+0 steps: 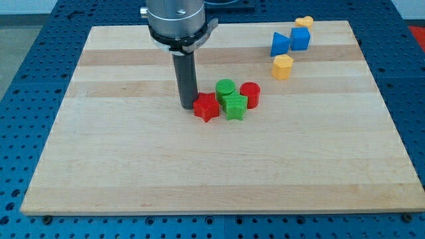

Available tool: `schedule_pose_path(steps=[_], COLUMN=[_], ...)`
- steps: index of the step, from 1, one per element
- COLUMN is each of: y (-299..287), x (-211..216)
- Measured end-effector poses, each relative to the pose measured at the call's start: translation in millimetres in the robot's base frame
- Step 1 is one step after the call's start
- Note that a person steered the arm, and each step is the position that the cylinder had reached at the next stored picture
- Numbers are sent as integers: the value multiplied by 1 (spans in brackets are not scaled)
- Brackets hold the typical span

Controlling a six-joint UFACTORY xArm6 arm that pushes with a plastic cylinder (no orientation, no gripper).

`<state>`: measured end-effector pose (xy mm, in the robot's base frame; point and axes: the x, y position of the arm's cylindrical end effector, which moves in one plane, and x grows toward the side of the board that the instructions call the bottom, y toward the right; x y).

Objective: Push the yellow hexagon towards top center

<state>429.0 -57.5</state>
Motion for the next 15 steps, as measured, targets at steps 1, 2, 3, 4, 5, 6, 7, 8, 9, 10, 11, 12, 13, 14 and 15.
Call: schedule_pose_path(steps=[1,2,3,4,5,6,7,8,9,10,11,12,13,14,15], y=[-1,-55,-66,-35,25,73,99,125,152,203,246,275,274,265,253], x=[0,-22,-82,-142,-150,-124,-98,-79,-70,-70,-74,-97,-120,-113,-99])
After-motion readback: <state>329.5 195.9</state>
